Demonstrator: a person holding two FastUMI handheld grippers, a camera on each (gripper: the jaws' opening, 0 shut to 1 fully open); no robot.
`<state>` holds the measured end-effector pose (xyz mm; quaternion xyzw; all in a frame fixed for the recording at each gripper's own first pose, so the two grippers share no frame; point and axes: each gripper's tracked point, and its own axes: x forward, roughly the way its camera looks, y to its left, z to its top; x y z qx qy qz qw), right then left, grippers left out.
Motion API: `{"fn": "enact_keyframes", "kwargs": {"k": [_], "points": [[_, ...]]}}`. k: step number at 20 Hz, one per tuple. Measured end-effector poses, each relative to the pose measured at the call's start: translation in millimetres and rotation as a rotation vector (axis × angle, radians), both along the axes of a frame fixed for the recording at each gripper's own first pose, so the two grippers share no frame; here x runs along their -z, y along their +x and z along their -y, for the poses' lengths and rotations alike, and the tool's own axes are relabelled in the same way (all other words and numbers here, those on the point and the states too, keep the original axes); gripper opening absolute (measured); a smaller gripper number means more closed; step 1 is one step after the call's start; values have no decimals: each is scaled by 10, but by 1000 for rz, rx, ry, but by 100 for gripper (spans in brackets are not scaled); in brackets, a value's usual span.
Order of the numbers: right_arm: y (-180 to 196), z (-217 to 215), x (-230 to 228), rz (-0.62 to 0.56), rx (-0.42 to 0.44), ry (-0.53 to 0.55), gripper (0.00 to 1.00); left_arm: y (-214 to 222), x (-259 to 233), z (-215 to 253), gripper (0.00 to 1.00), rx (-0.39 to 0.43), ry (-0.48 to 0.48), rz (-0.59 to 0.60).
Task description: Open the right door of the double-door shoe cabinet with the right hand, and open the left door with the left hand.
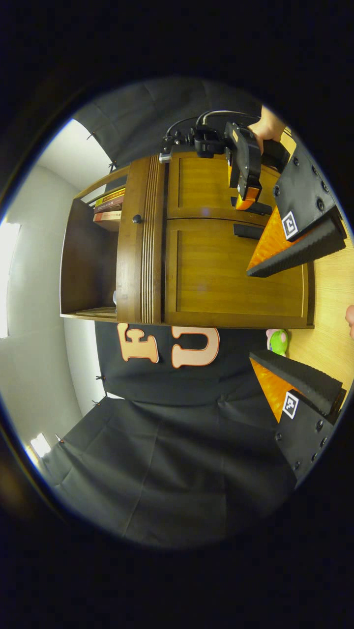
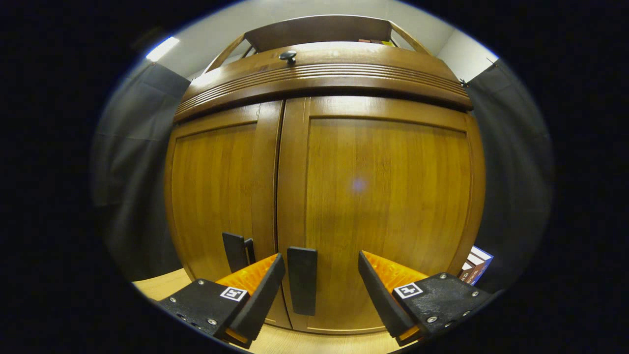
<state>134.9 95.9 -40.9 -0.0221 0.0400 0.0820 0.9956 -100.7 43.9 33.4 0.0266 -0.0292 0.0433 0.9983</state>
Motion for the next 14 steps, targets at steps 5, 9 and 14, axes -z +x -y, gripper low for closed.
{"fn": "enact_keyframes", "kwargs": {"k": [5, 9, 14], "points": [[148, 16, 158, -21, 52, 18, 92, 7, 1, -99, 95, -15, 1, 1], [155, 37, 170, 2, 65, 23, 92, 28, 1, -143, 95, -18, 9, 0], [149, -52, 193, -14, 52, 36, 86, 42, -19, -124, 94, -1, 10, 6]]}}
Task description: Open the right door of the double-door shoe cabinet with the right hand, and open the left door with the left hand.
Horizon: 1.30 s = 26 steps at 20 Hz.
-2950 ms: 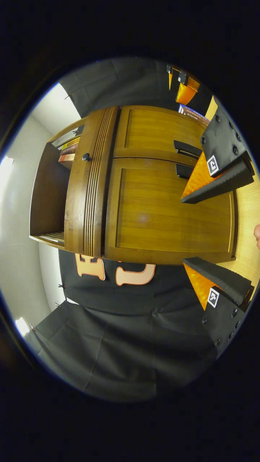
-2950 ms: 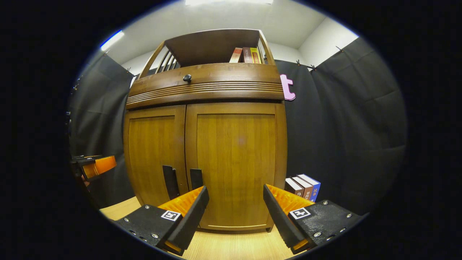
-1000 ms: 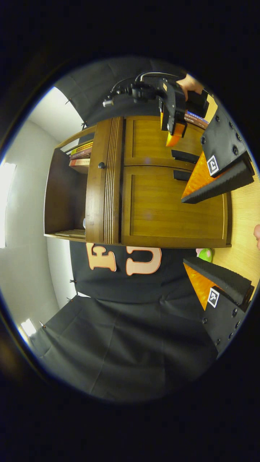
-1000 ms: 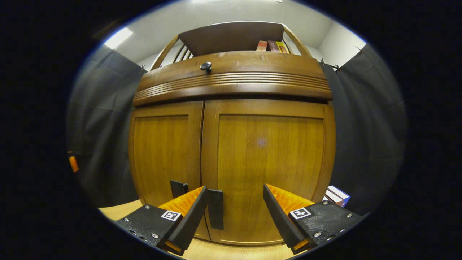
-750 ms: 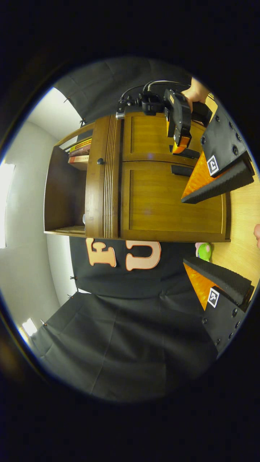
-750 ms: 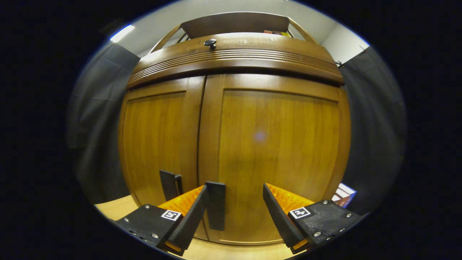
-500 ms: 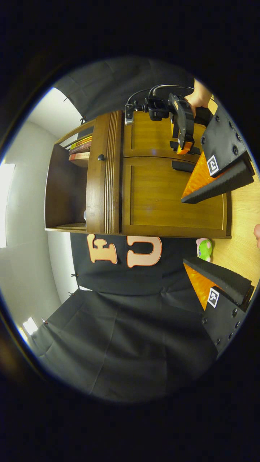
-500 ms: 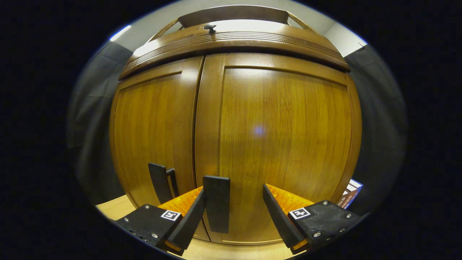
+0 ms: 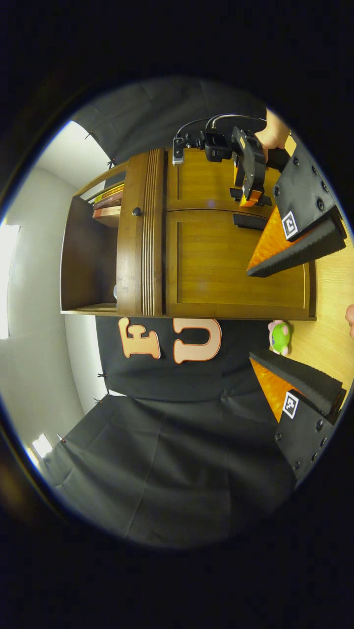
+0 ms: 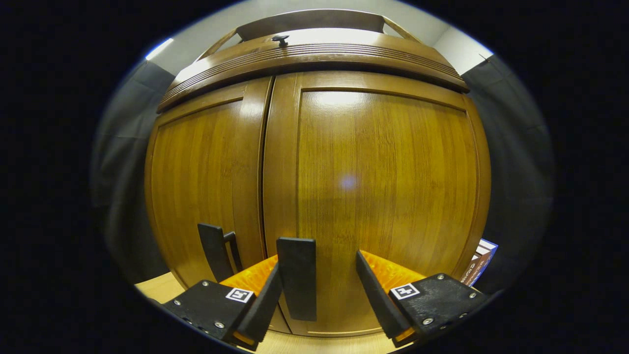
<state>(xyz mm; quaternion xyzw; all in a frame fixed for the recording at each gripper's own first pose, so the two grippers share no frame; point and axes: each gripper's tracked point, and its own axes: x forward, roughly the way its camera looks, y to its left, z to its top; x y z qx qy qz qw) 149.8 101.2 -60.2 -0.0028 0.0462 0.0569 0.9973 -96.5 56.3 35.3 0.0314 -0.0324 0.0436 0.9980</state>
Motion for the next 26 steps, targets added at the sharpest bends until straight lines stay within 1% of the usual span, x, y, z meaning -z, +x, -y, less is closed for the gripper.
{"fn": "enact_keyframes", "kwargs": {"k": [2, 3, 4, 5, 6, 7, 8, 9, 10, 11, 12, 14, 15, 16, 17, 18, 19, 21, 24, 25, 26], "points": [[-6, -76, 1, -4, -15, 8, 82, 3, 6, 16, 96, 8, -6, -3], [-20, -173, 0, -4, -44, 19, 56, 3, 7, 19, 98, 9, -4, -5], [-2, -190, 6, 1, -43, 11, 51, -5, 20, 16, 95, 9, -2, -7], [-15, -186, 22, 0, -46, 9, 46, -10, 19, 20, 99, 8, 0, -6], [-23, -193, -4, -4, -57, 18, 41, -28, 23, 24, 98, 9, 0, -6], [-7, -203, 11, -12, -68, 36, 30, -36, 26, 37, 96, 10, 0, -9], [-7, -245, 10, -20, -75, 53, 37, -44, 38, 50, 95, 12, 0, -12], [11, -266, 21, -26, -70, 53, 36, -47, 49, 75, 97, 15, 2, -17], [9, -248, 9, -14, -64, 32, 25, -53, 56, 99, 96, 18, 3, -21], [21, -215, -7, 1, -57, 6, 25, -63, 58, 119, 99, 20, 6, -22], [11, -185, -11, 11, -53, -9, 25, -83, 56, 136, 99, 21, 7, -22], [-18, -200, 18, -1, -49, 14, 25, -116, 73, 181, 99, 24, 4, -26], [-18, -213, 27, -7, -51, 23, 25, -132, 75, 207, 94, 27, 3, -29], [-23, -214, 21, -8, -52, 24, 25, -153, 79, 216, 96, 26, 5, -30], [-32, -212, 12, -5, -54, 22, 25, -168, 79, 225, 94, 24, 9, -32], [-52, -208, 9, -5, -58, 21, 25, -182, 85, 233, 96, 22, 14, -33], [-81, -205, 10, -9, -60, 28, 25, -202, 83, 241, 96, 19, 18, -31], [-213, -193, 15, -12, -64, 55, 25, -235, 58, 263, 96, 14, 15, -25], [-415, -135, 15, -16, -87, 65, 25, -251, 82, 325, 96, 23, 3, -30], [-471, -121, 22, -16, -94, 68, 25, -249, 82, 348, 94, 25, 4, -32], [-536, -94, 11, -8, -94, 78, 25, -252, 86, 360, 94, 28, 5, -32]]}}
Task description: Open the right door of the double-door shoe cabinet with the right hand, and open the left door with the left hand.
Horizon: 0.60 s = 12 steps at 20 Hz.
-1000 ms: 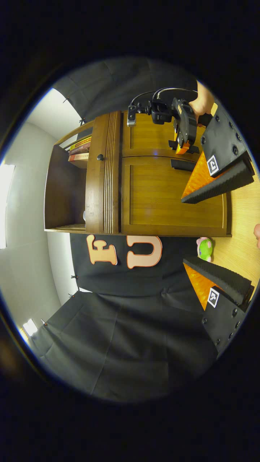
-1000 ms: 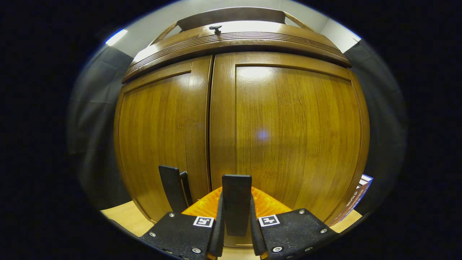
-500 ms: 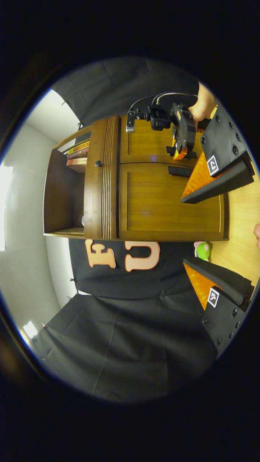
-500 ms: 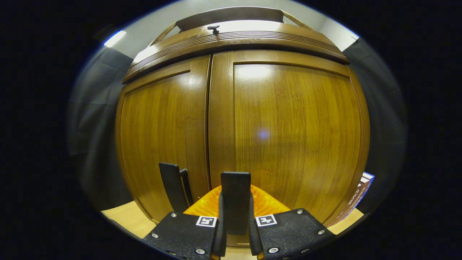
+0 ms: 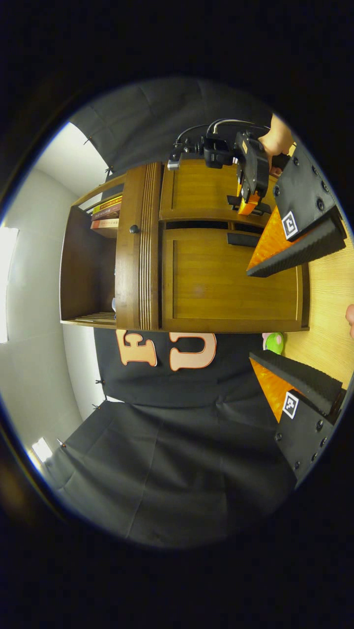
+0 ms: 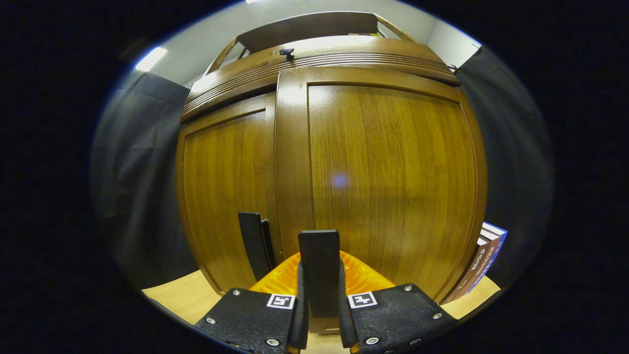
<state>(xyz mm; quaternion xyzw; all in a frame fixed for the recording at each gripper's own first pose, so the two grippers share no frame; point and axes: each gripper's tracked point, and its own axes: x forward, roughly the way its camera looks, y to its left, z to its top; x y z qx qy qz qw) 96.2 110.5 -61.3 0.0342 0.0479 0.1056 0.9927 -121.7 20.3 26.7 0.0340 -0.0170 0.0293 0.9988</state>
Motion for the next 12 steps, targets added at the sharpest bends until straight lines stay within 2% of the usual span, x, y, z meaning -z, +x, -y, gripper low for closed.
{"fn": "enact_keyframes", "kwargs": {"k": [2, 4, 12], "points": [[-131, 50, -31, 14, 4, 8, 25, 0, -10, 38, 99, 4, 0, 3], [-236, 98, -41, 11, 6, 7, 25, 4, -6, 89, 94, 11, 3, 2], [-832, 485, -62, -6, 35, 0, 25, 14, -6, 352, 96, 59, 19, 12]]}}
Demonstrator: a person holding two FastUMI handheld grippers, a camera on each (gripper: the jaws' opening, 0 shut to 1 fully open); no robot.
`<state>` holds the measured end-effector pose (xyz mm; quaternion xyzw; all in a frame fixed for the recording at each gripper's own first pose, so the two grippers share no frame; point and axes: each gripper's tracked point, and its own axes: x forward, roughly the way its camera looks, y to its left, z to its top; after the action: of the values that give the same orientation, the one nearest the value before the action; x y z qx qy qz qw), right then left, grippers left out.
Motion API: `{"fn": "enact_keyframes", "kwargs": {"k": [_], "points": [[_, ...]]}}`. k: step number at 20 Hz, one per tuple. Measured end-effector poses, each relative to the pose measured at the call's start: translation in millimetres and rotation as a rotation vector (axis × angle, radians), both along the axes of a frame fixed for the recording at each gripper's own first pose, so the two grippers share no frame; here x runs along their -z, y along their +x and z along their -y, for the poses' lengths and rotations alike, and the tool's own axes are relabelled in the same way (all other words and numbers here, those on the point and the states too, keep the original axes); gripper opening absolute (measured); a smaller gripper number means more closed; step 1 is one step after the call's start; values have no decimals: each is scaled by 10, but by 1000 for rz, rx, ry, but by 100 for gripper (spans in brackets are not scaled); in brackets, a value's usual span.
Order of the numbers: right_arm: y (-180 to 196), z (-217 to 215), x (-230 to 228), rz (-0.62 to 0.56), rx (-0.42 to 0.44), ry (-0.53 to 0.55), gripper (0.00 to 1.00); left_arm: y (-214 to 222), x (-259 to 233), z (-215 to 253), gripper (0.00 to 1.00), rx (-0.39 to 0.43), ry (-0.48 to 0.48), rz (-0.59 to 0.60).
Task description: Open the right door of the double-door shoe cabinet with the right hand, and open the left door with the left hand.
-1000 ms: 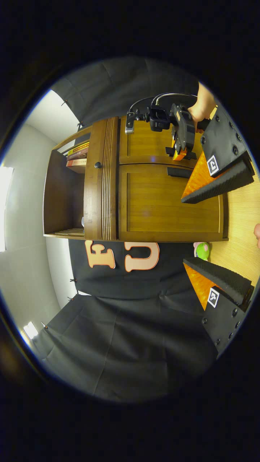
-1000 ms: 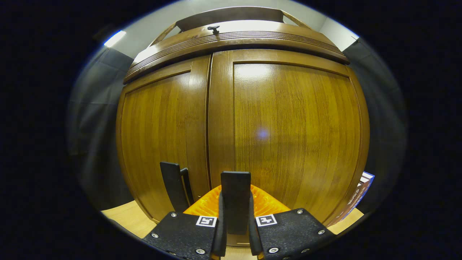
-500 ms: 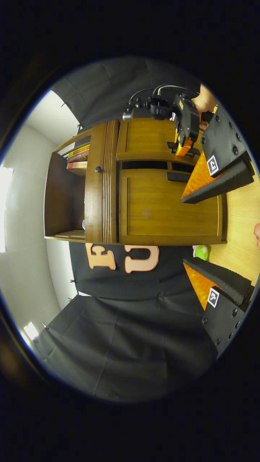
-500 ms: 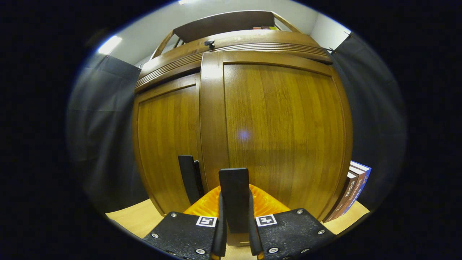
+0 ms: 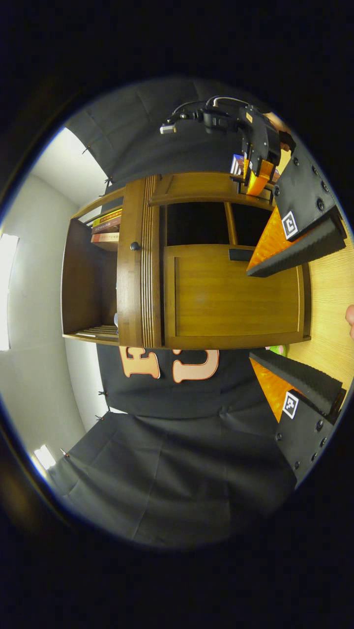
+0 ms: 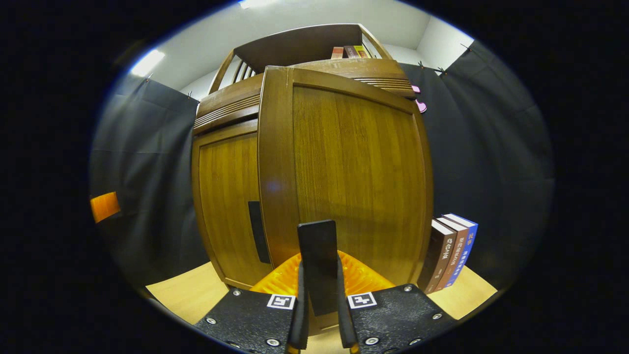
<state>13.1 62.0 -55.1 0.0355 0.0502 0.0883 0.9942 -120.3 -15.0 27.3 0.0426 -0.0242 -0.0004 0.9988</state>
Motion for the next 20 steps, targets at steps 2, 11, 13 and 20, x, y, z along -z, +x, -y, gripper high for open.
{"fn": "enact_keyframes", "kwargs": {"k": [2, 11, 13, 20], "points": [[-146, 158, 2, -15, 12, 7, 25, 16, -12, 52, 99, 10, -4, 5], [-600, 974, -49, -28, 155, -18, 17, 80, 46, 336, 94, 72, -28, -5], [-669, 1142, -61, -33, 179, -13, 25, 115, 58, 406, 94, 87, -32, -9], [-705, 1610, -54, -36, 260, -50, 5, 160, 147, 559, 94, 104, -55, -15]]}}
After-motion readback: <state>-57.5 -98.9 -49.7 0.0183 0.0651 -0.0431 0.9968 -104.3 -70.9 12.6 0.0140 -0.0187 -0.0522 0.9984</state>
